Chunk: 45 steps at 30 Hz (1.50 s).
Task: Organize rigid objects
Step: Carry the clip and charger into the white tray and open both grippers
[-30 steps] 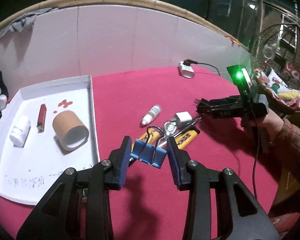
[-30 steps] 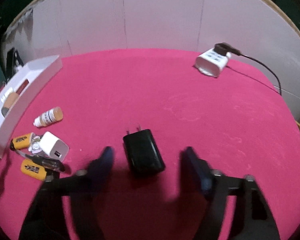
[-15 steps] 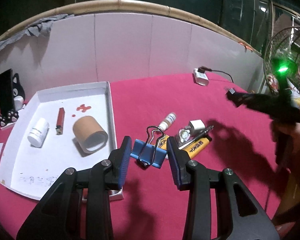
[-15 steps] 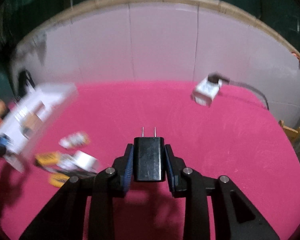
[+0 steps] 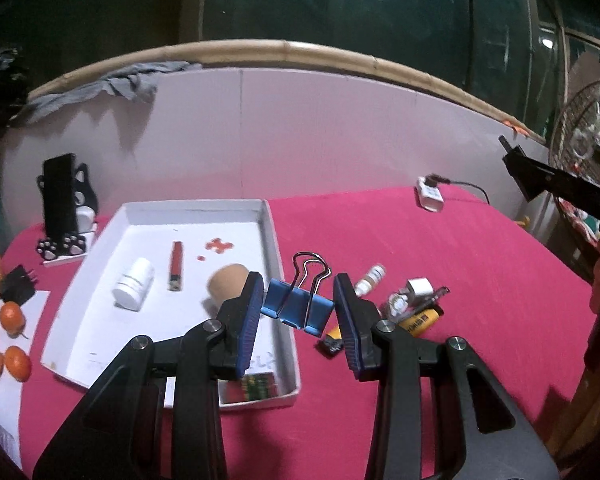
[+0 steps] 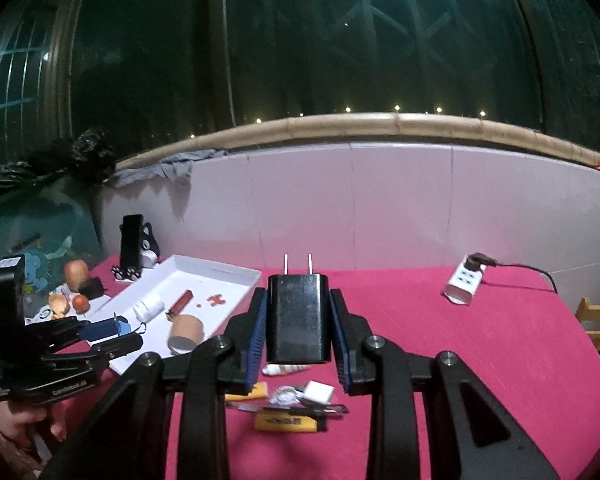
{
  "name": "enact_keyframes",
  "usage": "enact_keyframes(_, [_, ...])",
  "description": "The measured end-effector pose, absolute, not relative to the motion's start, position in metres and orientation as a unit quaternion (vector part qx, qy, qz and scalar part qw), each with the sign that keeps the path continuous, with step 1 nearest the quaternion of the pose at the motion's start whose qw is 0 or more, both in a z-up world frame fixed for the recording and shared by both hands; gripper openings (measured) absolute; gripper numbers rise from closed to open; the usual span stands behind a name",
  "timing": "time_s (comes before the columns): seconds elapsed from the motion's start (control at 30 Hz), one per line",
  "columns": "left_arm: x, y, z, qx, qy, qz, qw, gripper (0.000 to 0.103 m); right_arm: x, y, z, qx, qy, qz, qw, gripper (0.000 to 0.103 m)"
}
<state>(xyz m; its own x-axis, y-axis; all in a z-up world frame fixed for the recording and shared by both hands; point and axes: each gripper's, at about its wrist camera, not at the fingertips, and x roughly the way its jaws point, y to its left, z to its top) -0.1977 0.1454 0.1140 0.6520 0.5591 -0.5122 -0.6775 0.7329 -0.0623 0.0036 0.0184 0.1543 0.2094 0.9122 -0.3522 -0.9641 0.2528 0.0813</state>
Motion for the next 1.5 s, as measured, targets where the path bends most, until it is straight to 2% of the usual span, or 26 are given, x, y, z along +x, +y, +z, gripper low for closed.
enact_keyframes(0.67, [-0.257, 0.174, 0.136, -0.132, 0.195, 0.407, 0.883, 0.036, -0.051, 0.058, 0.172, -0.088, 0.154, 0.654, 0.736, 0.029])
enact_keyframes(1.5, [-0.287, 0.218, 0.132, -0.140, 0.198, 0.439, 0.865, 0.036, -0.102, 0.127, 0.168, -0.125, 0.182, 0.691, 0.689, 0.029])
